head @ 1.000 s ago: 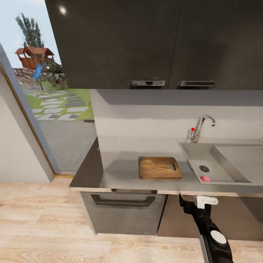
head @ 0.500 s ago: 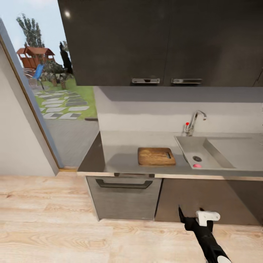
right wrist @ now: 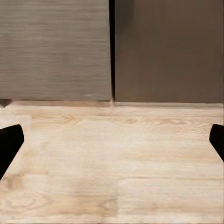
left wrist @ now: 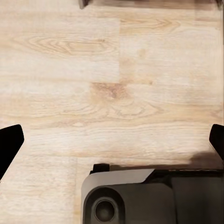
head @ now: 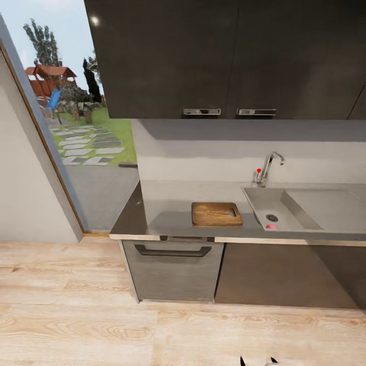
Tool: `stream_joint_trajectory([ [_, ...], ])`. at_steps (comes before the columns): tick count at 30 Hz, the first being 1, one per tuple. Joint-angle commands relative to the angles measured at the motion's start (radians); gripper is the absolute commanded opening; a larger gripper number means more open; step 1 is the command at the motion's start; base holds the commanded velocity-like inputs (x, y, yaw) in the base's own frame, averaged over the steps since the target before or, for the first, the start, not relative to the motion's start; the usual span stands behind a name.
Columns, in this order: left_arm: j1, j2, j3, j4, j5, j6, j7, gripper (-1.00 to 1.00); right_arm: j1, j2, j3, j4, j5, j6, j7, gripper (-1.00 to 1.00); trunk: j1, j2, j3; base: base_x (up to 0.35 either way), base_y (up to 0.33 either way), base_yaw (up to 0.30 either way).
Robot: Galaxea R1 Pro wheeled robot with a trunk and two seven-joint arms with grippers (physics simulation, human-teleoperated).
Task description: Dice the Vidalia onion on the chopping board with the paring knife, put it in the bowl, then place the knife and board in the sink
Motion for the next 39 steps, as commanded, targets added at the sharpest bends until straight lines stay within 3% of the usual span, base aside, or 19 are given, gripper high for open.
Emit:
stream_joint_trajectory([
  [1, 0.0, 0.0, 0.0, -0.009, 0.002, -0.002, 0.0, 1.0, 0.0, 0.001, -0.005, 0.047, 0.006, -0.006, 0.003, 1.0, 0.001, -0.002, -0.002, -0.002, 0.0, 0.0],
  [5, 0.0, 0.0, 0.0, -0.012, 0.005, -0.003, -0.001, 1.0, 0.0, 0.001, -0.006, 0.139, 0.002, -0.009, -0.025, 1.0, 0.001, -0.002, -0.002, 0.0, 0.0, -0.016],
  [10, 0.0, 0.0, 0.0, -0.012, 0.006, -0.003, -0.001, 1.0, 0.001, -0.007, -0.006, 0.175, -0.001, -0.01, -0.04, 1.0, 0.001, -0.002, 0.0, 0.0, -0.001, -0.152],
  [15, 0.0, -0.005, 0.0, -0.006, 0.006, -0.003, -0.001, 1.0, 0.001, -0.009, -0.005, 0.187, -0.001, -0.01, -0.043, 1.0, 0.001, -0.002, 0.005, 0.0, -0.114, -0.201],
  [39, 0.0, -0.015, 0.001, 0.007, 0.005, -0.003, -0.001, 1.0, 0.001, -0.01, -0.005, 0.195, -0.002, -0.009, -0.043, 1.0, 0.001, -0.002, 0.028, 0.004, -0.302, -0.213],
])
